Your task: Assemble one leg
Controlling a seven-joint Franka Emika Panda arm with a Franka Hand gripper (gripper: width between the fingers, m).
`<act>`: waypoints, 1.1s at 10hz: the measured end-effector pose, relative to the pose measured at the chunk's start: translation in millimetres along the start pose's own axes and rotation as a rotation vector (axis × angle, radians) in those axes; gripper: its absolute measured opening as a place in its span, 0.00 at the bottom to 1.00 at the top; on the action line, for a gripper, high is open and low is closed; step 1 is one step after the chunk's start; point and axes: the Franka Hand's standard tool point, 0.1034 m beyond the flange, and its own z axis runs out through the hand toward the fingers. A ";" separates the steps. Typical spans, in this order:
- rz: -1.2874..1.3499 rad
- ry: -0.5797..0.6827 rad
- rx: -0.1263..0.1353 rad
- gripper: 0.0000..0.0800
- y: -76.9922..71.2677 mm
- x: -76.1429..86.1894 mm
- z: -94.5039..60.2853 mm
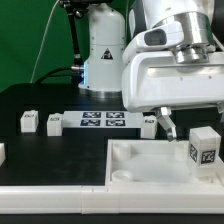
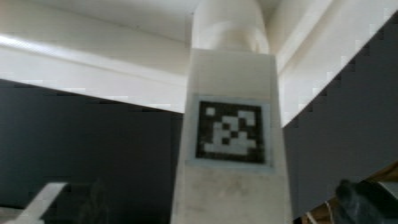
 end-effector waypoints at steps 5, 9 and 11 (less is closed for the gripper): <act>0.015 -0.260 0.065 0.81 -10.3 -0.8 -1.3; 0.046 -0.602 0.137 0.81 -14.8 -2.6 -6.9; 0.048 -0.611 0.141 0.81 -15.8 2.9 -2.9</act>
Offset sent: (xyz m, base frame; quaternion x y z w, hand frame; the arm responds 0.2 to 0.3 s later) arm 0.0000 0.0000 0.0000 0.0000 -0.2377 0.0000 0.9713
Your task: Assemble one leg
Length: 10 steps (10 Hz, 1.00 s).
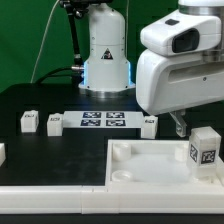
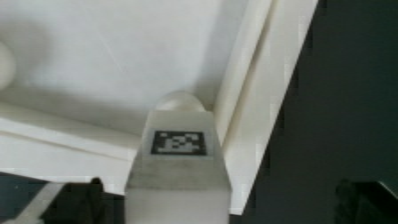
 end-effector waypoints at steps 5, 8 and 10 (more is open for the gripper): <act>0.020 0.014 -0.010 0.81 16.1 0.5 17.1; 0.022 0.015 -0.009 0.80 14.3 1.0 17.6; 0.023 0.015 -0.009 0.52 15.2 0.9 17.6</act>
Offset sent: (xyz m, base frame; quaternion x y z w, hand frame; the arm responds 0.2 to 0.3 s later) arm 0.0060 -0.0109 -0.0152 -0.0238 0.0180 0.0102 0.9995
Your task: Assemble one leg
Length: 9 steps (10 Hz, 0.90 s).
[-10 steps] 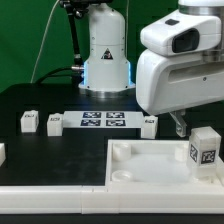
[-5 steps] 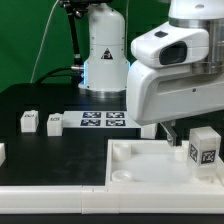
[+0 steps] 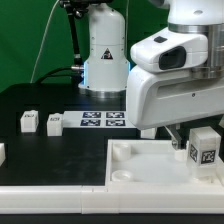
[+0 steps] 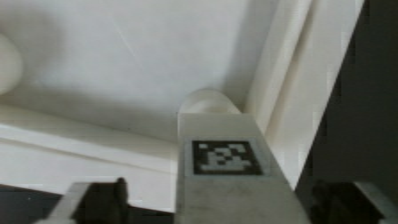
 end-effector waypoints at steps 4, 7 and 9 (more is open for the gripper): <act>0.078 0.001 0.005 0.36 -1.0 0.1 0.0; 0.382 0.013 0.006 0.36 -4.2 0.8 1.5; 0.635 0.029 0.003 0.36 -7.5 1.3 1.9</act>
Offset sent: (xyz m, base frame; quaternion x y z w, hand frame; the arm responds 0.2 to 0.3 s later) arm 0.0000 0.0000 0.0000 0.0000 0.0000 0.0000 1.0000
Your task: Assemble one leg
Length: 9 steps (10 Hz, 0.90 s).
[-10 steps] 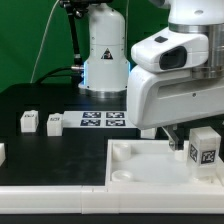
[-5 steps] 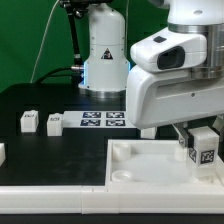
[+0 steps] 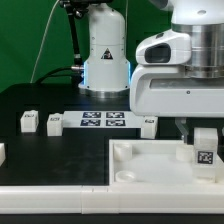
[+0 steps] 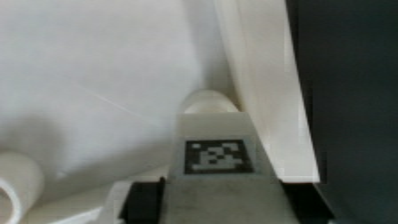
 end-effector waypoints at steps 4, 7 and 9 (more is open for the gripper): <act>0.442 0.013 -0.008 0.36 -2.1 -0.3 0.4; 0.624 0.016 -0.009 0.48 -3.8 -1.1 0.8; 0.609 0.014 -0.008 0.75 -4.6 -1.6 1.0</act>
Offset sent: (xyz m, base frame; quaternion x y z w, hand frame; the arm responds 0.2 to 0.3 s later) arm 0.0000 0.0012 -0.0083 -0.0073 0.0237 0.2943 0.9554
